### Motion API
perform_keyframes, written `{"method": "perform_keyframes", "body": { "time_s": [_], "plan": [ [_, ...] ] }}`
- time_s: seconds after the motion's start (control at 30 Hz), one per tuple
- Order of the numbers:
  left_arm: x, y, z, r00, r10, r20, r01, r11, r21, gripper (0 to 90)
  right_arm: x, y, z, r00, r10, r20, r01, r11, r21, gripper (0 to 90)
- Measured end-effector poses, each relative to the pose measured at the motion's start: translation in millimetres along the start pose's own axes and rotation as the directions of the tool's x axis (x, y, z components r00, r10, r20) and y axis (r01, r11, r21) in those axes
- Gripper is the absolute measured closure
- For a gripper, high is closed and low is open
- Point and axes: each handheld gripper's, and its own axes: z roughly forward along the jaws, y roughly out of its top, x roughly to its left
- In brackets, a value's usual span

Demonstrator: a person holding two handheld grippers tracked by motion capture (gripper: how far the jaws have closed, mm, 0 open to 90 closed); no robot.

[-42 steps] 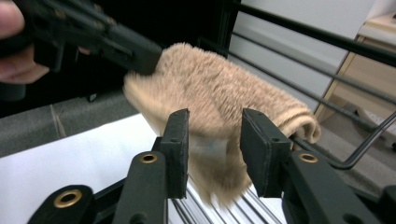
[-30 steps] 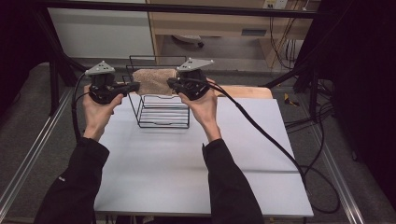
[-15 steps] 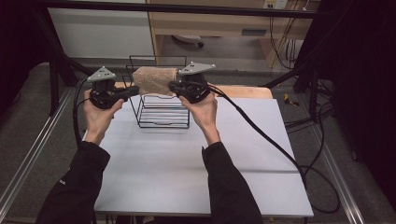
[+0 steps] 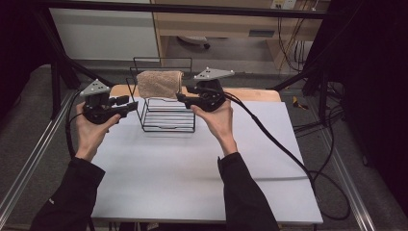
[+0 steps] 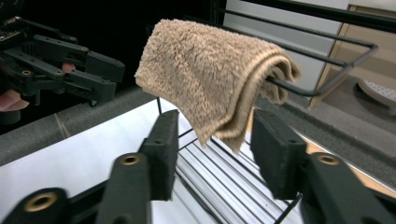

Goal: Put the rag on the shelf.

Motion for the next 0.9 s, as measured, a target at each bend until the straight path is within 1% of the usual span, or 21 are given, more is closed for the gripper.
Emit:
{"method": "perform_keyframes", "body": {
  "time_s": [0.1, 0.2, 0.33, 0.4, 0.47, 0.57, 0.63, 0.7, 0.73, 0.77, 0.8, 0.9],
  "plan": [
    [-0.9, -6.5, -1.6, 1.0000, 0.003, -0.004, -0.003, 1.0000, 0.006, 40.8, -2.8, -4.3, -7.6, 0.9999, 0.012, 0.000, -0.012, 1.000, 0.001, 39.0],
    [-1.9, -12.4, -2.4, 1.0000, 0.004, -0.008, -0.003, 0.9999, 0.011, 31.1, -7.0, -9.4, -16.0, 0.9996, 0.026, 0.013, -0.026, 1.000, -0.005, 30.7],
    [-3.5, -20.3, -3.1, 1.0000, 0.001, 0.002, -0.001, 0.9999, 0.012, 20.8, -12.6, -17.1, -28.9, 0.9986, 0.043, 0.030, -0.042, 0.999, -0.013, 24.0],
    [-4.2, -24.3, -3.4, 0.9998, -0.008, 0.017, 0.008, 0.9998, 0.016, 17.0, -16.4, -21.5, -35.0, 0.9980, 0.055, 0.029, -0.055, 0.998, -0.012, 19.1],
    [-5.2, -29.0, -5.3, 0.9993, -0.021, 0.030, 0.021, 0.9998, 0.005, 14.9, -19.9, -26.7, -41.6, 0.9974, 0.065, 0.033, -0.064, 0.998, -0.016, 16.2],
    [-7.1, -36.3, -8.5, 0.9989, -0.026, 0.039, 0.026, 0.9997, 0.002, 11.5, -24.5, -36.5, -52.3, 0.9961, 0.083, 0.027, -0.083, 0.996, -0.022, 12.0],
    [-8.4, -41.4, -10.1, 0.9988, -0.026, 0.042, 0.026, 0.9996, 0.007, 10.0, -27.5, -44.7, -59.5, 0.9952, 0.093, 0.032, -0.092, 0.995, -0.026, 9.7],
    [-9.8, -46.3, -11.2, 0.9989, -0.017, 0.043, 0.017, 0.9997, 0.016, 8.7, -30.7, -53.3, -65.8, 0.9939, 0.100, 0.045, -0.100, 0.995, -0.015, 8.0],
    [-10.8, -48.7, -10.8, 0.9986, -0.018, 0.050, 0.017, 0.9996, 0.022, 8.3, -32.4, -57.6, -68.6, 0.9934, 0.103, 0.050, -0.103, 0.995, -0.010, 7.2],
    [-11.7, -50.9, -10.5, 0.9985, -0.019, 0.051, 0.018, 0.9995, 0.025, 7.8, -33.8, -61.9, -71.0, 0.9931, 0.105, 0.052, -0.105, 0.994, -0.006, 6.5],
    [-12.3, -52.8, -10.5, 0.9990, -0.011, 0.044, 0.009, 0.9995, 0.029, 7.2, -35.2, -66.2, -73.3, 0.9927, 0.109, 0.052, -0.109, 0.994, -0.001, 5.8],
    [-15.6, -58.7, -7.9, 0.9989, -0.007, 0.047, 0.005, 0.9992, 0.039, 6.9, -39.0, -78.6, -79.2, 0.9912, 0.119, 0.059, -0.120, 0.993, 0.017, 4.5]
  ]
}}
